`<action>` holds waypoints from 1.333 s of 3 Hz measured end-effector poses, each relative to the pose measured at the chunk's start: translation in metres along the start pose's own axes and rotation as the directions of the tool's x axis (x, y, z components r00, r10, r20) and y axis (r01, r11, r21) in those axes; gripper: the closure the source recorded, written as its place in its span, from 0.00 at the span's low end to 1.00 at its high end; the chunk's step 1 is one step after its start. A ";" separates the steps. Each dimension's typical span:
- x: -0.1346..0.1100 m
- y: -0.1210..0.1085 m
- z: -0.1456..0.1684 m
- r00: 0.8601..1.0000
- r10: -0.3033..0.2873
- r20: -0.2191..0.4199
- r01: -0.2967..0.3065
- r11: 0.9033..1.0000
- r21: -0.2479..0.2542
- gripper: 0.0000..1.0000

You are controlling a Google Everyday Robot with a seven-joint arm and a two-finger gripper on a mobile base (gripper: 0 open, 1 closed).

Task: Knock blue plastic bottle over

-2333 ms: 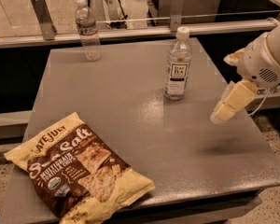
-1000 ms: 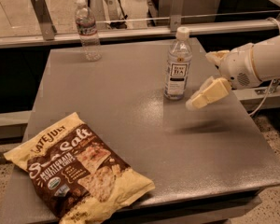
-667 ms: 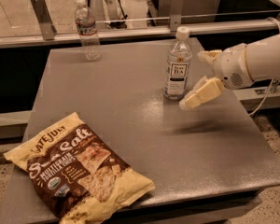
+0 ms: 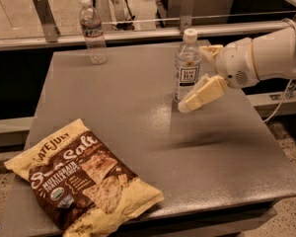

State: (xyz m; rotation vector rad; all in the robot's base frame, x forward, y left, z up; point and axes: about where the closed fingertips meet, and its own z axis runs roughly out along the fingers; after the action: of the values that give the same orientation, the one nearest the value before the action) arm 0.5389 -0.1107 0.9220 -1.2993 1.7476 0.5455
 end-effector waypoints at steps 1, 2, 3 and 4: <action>-0.022 0.010 0.005 1.000 -0.015 0.027 0.016 0.999 -0.037 0.00; -0.040 0.024 0.017 0.998 -0.008 0.059 0.013 0.996 -0.091 0.00; -0.056 0.039 0.036 0.996 0.004 0.091 0.011 0.988 -0.157 0.00; -0.072 0.052 0.055 0.993 0.010 0.118 0.016 0.977 -0.213 0.00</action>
Offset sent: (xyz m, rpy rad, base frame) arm -0.0197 0.0678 0.0286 0.1052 0.0503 0.1390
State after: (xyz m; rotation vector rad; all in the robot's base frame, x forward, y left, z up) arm 0.5171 -0.0116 0.9455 -1.3870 1.6226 0.8113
